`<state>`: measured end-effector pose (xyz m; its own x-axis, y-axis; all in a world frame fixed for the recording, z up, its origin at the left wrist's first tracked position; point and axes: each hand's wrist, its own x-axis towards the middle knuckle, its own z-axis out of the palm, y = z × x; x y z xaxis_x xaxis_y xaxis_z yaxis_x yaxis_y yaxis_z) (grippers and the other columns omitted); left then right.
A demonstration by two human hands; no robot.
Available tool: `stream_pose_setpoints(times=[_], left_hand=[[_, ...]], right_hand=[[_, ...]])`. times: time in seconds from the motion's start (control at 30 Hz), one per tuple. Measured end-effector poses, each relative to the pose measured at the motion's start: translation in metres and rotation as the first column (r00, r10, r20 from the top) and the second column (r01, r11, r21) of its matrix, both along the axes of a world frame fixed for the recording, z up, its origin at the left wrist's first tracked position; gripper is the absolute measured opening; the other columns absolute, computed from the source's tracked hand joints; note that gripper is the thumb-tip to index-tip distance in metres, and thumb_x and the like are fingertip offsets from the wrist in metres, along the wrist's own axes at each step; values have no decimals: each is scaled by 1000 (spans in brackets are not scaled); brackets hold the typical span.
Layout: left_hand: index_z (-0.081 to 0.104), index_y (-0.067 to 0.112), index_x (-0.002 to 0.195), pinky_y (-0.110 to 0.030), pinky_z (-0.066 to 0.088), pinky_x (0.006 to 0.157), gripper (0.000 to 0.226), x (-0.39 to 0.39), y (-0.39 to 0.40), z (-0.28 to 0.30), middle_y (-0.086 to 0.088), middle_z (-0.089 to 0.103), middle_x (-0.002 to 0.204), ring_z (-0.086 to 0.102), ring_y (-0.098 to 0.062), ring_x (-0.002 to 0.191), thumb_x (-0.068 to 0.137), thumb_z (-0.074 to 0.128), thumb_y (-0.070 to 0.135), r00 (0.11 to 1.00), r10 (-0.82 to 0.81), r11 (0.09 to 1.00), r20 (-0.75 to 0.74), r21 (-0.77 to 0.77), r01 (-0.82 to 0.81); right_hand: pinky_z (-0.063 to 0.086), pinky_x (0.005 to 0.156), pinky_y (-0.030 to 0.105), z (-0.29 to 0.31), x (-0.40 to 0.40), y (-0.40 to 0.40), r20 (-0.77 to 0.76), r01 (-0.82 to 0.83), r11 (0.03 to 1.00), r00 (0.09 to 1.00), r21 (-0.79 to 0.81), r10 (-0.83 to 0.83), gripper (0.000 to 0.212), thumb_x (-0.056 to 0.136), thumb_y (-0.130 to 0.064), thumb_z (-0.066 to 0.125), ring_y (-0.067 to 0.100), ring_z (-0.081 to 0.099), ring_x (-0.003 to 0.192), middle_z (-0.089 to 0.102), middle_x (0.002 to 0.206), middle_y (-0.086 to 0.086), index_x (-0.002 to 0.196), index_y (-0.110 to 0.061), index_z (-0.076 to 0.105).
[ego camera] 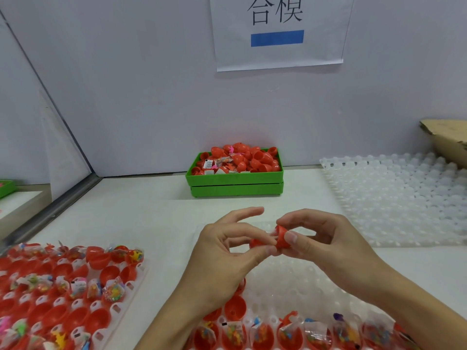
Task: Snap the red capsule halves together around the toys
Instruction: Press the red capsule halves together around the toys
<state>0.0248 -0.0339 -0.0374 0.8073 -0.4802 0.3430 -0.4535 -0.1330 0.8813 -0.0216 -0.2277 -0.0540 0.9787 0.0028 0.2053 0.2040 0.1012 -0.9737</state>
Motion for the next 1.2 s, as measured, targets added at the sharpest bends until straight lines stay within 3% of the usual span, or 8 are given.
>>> stream_pose_setpoints(times=[0.23,0.43,0.63,0.8,0.93,1.2], left_hand=[[75,28,82,-35,61,82,22,-2,-2,-1,17,70,116,71,-9,99,82,77,6,996,4,1000,-94,-26,-6],[61,32,97,-32,60,78,35,1,-1,-3,8,73,108,74,-18,89,78,82,11,991,27,997,-132,-73,-37],[67,31,96,-35,59,85,28,3,1,-2,7,73,107,73,-17,94,72,83,31,995,-6,999,-101,-33,3],[70,25,88,-32,61,77,14,0,-2,0,2,74,102,74,-21,91,82,75,37,989,-18,995,-145,-104,3],[68,20,81,-28,61,69,8,0,-3,-3,-2,76,94,75,-22,82,85,73,17,990,19,995,-141,-98,-34],[76,20,76,-30,61,79,9,-1,-1,-4,8,77,92,74,-10,87,78,81,14,996,46,999,-70,-14,-47]], right_hand=[[59,81,29,2,-1,0,-7,0,1000,1000,1,0,16,82,-16,72,37,74,87,73,98,16,98,-13,74],[59,79,28,4,-2,1,-1,5,1000,1000,-21,-5,15,81,-16,73,35,75,86,74,96,15,95,-15,75],[59,78,27,5,-2,2,7,17,999,1000,-37,-16,15,80,-17,73,33,75,86,75,96,14,95,-17,75],[59,78,25,6,-3,3,0,25,998,1000,-56,-25,14,81,-14,72,32,75,85,75,97,12,94,-17,75],[59,79,26,8,-5,4,-4,-3,998,1000,-56,3,14,79,-16,73,32,75,87,76,95,14,93,-17,74],[59,81,29,7,-5,7,7,-16,995,1000,-100,17,14,79,-14,73,32,75,89,76,93,15,93,-14,73]])
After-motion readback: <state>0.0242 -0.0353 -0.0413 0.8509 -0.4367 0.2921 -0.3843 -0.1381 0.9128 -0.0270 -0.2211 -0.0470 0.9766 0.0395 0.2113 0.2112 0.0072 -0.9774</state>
